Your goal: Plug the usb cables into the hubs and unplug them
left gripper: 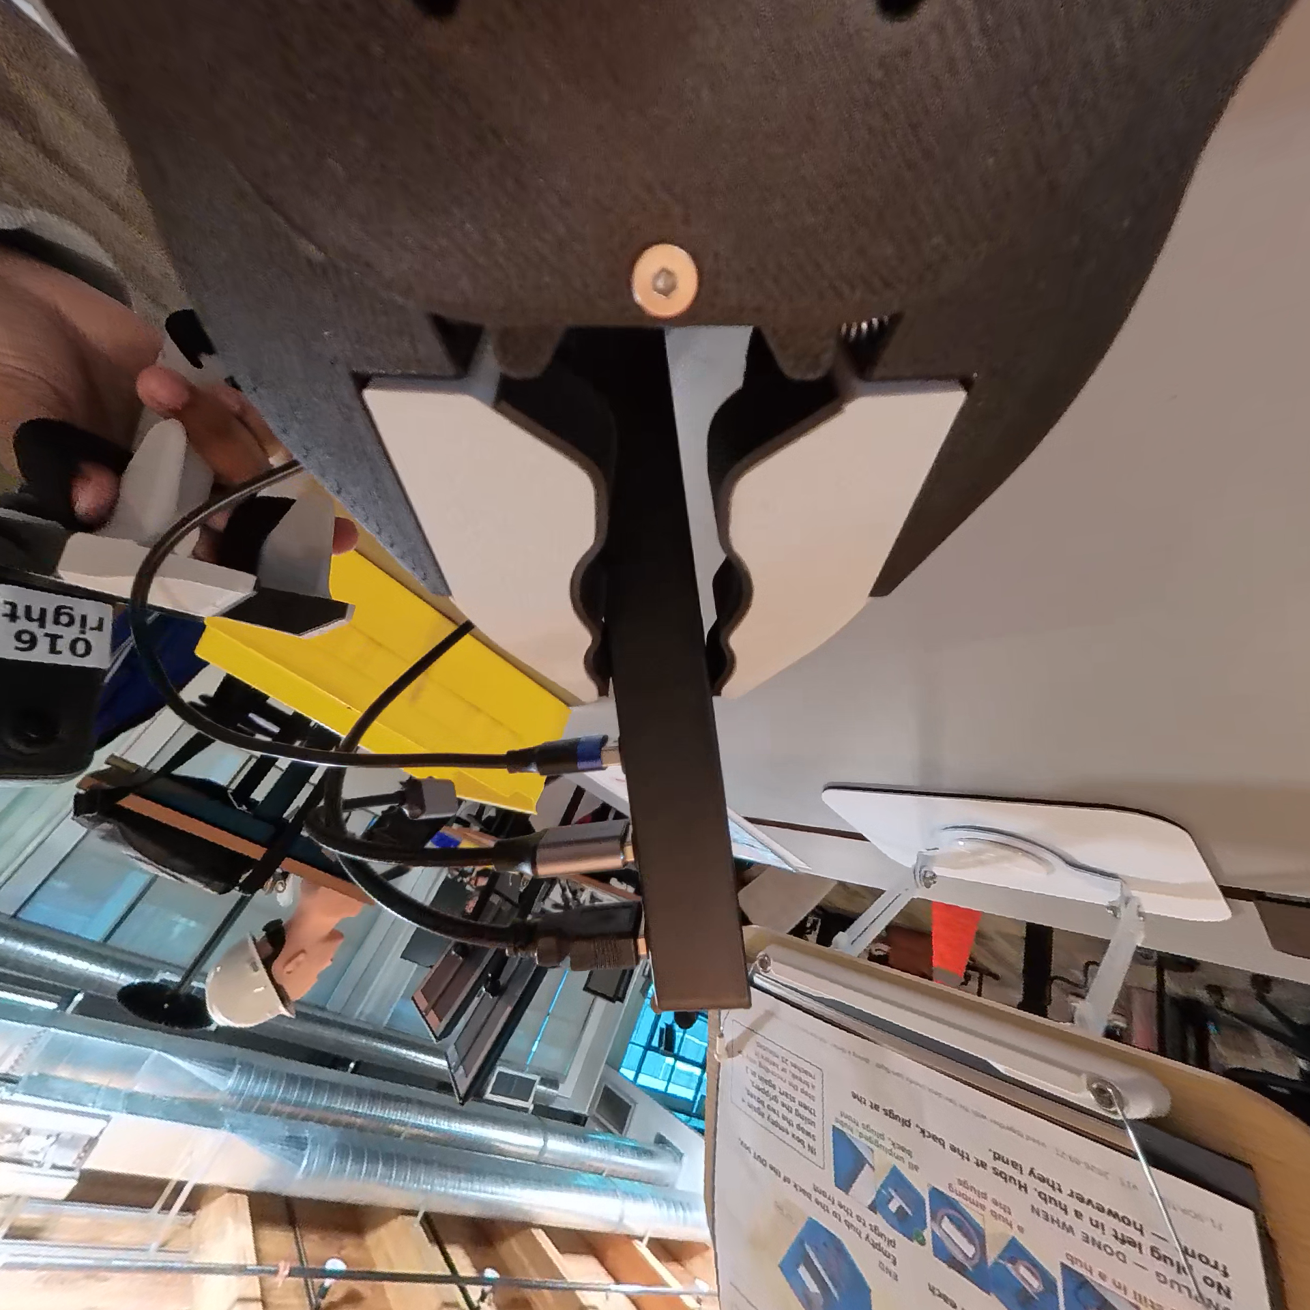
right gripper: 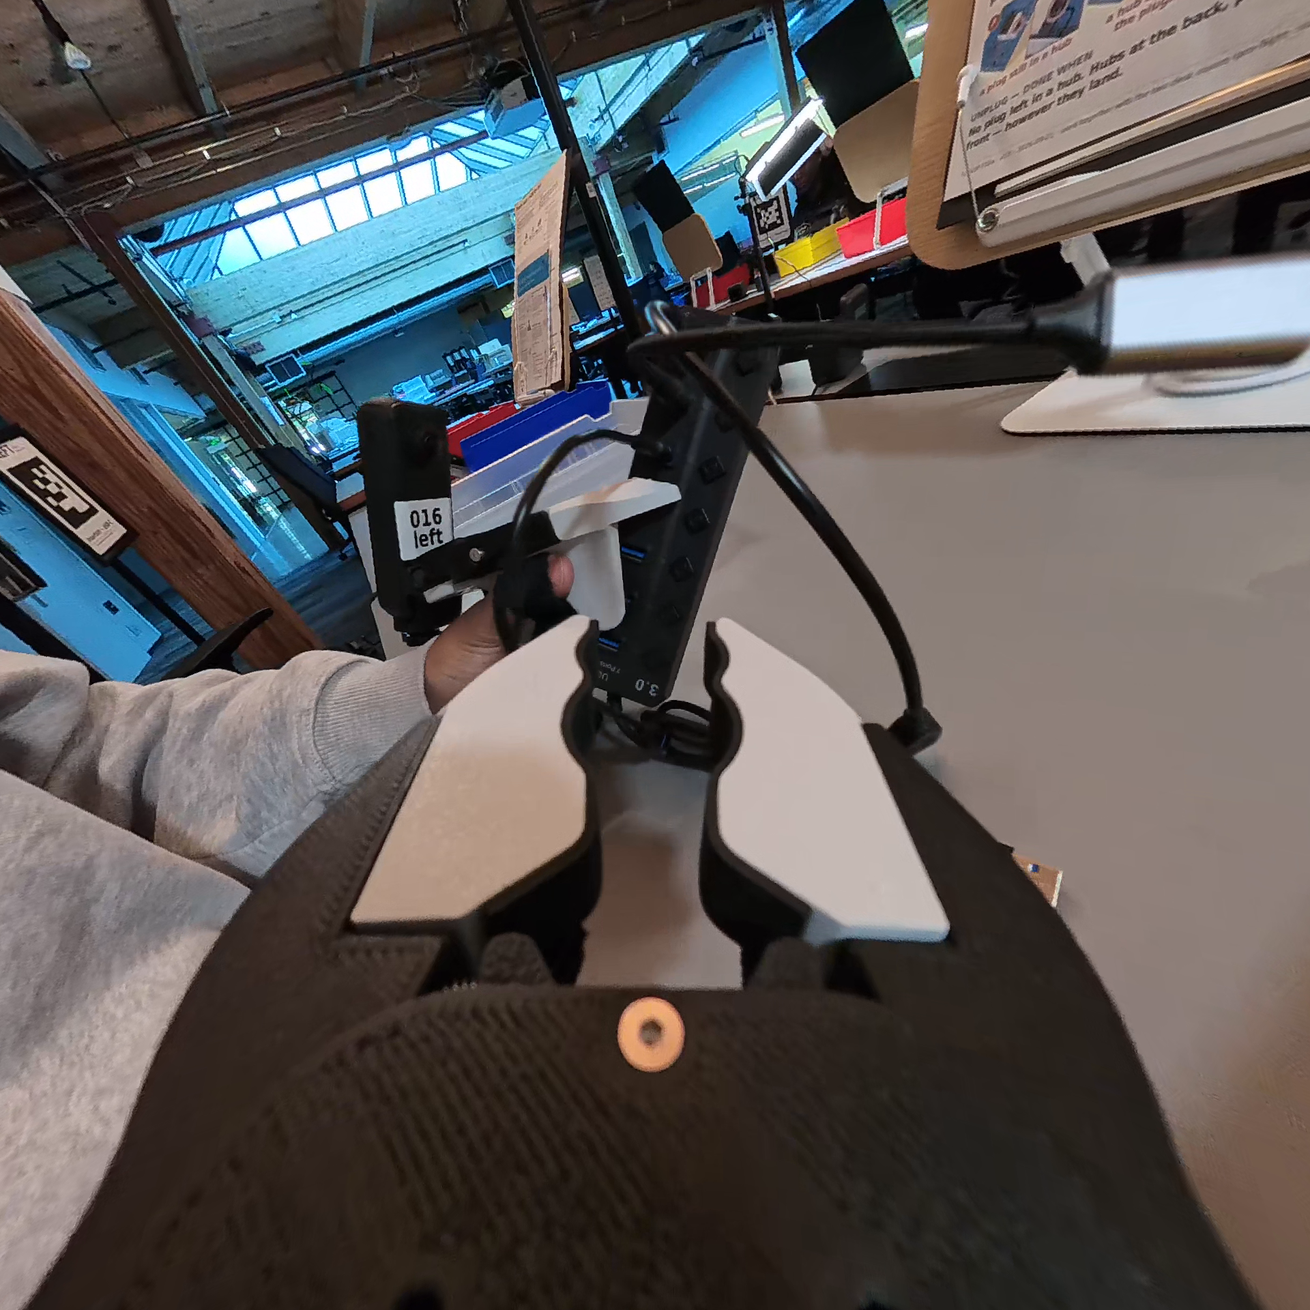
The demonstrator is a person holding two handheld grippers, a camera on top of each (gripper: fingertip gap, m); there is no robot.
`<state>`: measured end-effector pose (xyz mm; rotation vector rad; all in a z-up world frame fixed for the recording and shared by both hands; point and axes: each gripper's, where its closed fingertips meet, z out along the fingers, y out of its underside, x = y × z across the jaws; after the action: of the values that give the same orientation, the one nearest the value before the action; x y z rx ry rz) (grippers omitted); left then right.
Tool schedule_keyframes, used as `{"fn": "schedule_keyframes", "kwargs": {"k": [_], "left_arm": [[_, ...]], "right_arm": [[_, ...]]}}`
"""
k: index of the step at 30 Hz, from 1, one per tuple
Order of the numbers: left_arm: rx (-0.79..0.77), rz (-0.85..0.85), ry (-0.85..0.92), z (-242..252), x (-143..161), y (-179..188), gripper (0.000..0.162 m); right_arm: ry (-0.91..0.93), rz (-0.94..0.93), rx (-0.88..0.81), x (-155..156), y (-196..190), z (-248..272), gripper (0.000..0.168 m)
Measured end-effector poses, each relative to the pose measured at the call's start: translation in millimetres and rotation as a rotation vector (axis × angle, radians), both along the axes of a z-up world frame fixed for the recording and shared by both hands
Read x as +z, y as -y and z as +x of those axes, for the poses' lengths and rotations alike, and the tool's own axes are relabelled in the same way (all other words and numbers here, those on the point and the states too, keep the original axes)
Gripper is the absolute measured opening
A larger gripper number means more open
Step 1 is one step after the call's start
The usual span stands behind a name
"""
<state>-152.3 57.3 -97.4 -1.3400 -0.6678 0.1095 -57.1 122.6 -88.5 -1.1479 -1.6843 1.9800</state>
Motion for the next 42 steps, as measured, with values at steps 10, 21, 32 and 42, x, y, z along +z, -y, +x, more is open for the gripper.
{"fn": "schedule_keyframes", "kwargs": {"k": [10,21,32,42], "left_arm": [[0.010,0.041,0.027,0.2,0.5,12.6,0.027],[0.018,0.026,-0.018,10.7,3.2,20.5,0.026],[0.037,0.000,-0.046,12.5,3.6,17.3,0.027],[0.039,-0.004,-0.054,8.4,5.1,4.5,0.026]], "right_arm": [[0.009,0.011,0.041,-4.1,12.3,-6.9,0.028],[0.012,0.006,0.100,-3.9,27.8,-9.5,0.029],[0.006,0.016,0.086,-3.9,25.1,-9.1,0.029],[-0.009,0.054,0.027,-4.9,11.2,-4.0,0.029]]}}
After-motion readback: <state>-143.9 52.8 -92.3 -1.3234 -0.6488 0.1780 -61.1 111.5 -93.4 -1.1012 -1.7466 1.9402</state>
